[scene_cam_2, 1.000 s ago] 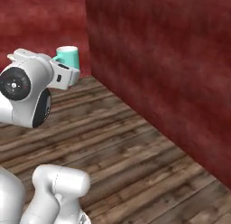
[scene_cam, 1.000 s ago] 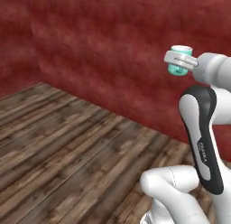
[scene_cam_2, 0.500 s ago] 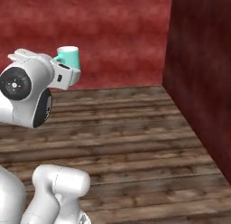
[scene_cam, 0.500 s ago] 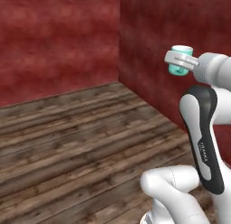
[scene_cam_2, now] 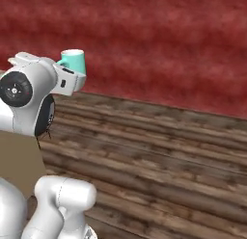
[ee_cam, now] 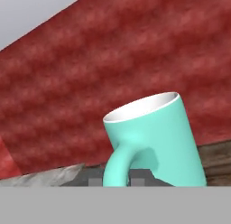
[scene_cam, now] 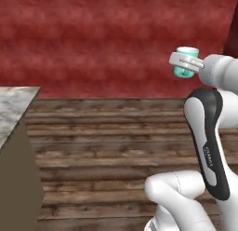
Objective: There is a tray on the dining counter. Grab the cup, mug, and pitcher and place them on the tray. The pitcher may be placed next to the tray if it cannot fit the tray.
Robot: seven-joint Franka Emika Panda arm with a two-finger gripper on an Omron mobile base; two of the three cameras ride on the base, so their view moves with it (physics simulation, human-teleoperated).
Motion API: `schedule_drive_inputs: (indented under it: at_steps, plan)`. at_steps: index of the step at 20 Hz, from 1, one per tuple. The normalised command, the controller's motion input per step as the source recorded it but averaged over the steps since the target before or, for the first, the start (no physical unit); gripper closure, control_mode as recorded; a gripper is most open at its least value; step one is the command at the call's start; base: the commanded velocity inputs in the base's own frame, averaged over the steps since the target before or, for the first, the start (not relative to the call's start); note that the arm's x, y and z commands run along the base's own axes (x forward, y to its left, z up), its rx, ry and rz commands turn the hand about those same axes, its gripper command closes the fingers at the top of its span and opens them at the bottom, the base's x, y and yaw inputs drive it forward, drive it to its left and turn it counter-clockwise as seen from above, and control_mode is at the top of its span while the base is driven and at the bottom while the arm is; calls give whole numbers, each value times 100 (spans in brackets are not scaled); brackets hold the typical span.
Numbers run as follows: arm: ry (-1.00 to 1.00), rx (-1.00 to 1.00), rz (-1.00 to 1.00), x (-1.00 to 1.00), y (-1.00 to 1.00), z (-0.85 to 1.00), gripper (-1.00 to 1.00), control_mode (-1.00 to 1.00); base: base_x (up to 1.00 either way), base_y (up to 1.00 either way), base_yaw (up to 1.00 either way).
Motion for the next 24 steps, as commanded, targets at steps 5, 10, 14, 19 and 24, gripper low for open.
schedule_drive_inputs:
  at_steps: [5,10,14,19,24]
  plan:
    - [0,0,0,0,0,0,100,100,80,-45,65]
    - [0,0,0,0,0,0,100,100,84,-96,48]
    - [0,0,0,0,0,0,100,100,76,-100,50]
    - [0,0,0,0,0,0,100,100,53,-100,60]
    - [0,0,0,0,0,0,100,100,59,-100,57]
